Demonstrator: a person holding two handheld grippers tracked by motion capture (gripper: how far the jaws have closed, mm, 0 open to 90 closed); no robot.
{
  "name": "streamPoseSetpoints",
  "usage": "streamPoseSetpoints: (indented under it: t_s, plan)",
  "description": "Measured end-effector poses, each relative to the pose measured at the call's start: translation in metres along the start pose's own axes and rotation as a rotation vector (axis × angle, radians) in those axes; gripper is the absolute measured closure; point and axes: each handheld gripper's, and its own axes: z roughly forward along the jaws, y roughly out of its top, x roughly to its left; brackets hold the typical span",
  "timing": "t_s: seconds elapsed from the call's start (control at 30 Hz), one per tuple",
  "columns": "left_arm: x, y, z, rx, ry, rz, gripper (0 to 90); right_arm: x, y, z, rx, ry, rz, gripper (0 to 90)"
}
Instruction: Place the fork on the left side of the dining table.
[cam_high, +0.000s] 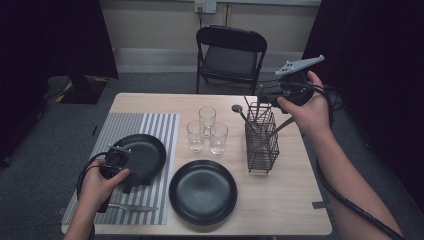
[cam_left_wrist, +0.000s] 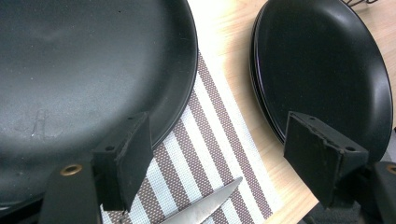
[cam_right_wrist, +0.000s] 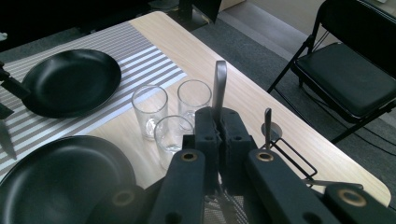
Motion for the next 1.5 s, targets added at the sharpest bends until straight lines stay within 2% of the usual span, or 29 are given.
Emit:
streamPoseSetpoints:
  t_s: [0.27,0.53,0.73,0.9,1.1,1.5]
  plan:
    - [0.000,0.000,-0.001,-0.004,0.000,0.005,23.4,0.009,0.000,0.003,-0.007,0.031,-0.011,87.4]
    - [-0.002,0.001,-0.001,-0.009,-0.003,0.003,23.5,0.014,-0.001,0.003,-0.022,0.045,-0.020,87.4]
    - [-0.003,0.001,0.000,-0.008,-0.023,-0.004,23.5,0.017,-0.004,0.004,-0.028,0.060,-0.014,87.4]
    - [-0.004,0.001,0.000,-0.007,-0.018,-0.004,24.3,0.020,-0.007,0.007,-0.034,0.073,-0.015,87.4]
    - [-0.006,0.001,0.000,-0.013,-0.023,-0.002,24.9,0.026,-0.016,0.015,-0.041,0.088,-0.010,87.4]
    - [-0.010,0.005,0.004,0.009,-0.020,0.024,25.8,0.036,-0.033,0.028,-0.036,0.107,-0.019,87.4]
